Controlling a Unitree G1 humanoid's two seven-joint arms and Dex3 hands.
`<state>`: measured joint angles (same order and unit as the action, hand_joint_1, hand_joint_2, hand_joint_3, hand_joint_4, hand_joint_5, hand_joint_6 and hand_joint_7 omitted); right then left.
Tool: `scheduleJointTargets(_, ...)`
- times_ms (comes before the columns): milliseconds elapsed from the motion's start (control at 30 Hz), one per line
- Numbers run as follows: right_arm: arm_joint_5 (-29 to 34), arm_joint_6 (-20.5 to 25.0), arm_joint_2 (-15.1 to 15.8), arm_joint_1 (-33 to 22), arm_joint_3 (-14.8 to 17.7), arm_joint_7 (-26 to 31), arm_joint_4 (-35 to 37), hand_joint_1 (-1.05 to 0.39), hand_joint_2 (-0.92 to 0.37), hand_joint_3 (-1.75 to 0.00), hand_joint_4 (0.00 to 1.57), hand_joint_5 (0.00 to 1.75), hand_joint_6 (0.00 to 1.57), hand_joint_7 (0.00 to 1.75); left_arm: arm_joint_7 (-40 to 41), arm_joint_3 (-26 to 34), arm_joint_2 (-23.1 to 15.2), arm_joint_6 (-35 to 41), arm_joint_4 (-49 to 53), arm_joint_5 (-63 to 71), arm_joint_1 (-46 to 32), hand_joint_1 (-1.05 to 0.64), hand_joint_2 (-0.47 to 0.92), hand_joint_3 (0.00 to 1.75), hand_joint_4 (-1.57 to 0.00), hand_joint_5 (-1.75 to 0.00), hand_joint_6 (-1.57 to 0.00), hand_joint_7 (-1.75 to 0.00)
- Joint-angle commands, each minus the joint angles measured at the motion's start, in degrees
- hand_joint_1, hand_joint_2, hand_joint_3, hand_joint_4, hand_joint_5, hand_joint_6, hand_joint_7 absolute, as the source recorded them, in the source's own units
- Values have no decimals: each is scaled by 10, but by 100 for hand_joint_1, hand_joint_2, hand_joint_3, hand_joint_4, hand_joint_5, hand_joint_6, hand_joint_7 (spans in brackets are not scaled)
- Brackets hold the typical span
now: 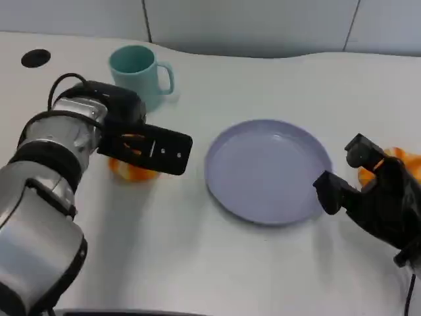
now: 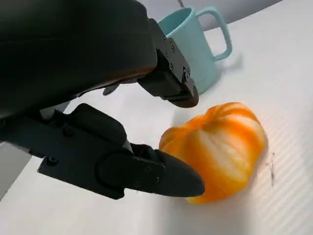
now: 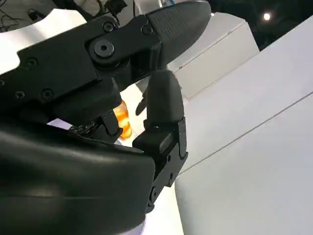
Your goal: Grasp the bread from the table and place it into the plate.
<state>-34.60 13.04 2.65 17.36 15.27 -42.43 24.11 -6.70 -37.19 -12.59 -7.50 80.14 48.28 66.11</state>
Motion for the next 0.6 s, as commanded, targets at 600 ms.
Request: scheduleJointTargets(600,-13,-5,0,-4,4,-6,-21,-34,-87,0,86,175,61,175,53,60,41,31,2,-51,-64,-105,92,60,0,0,0,0)
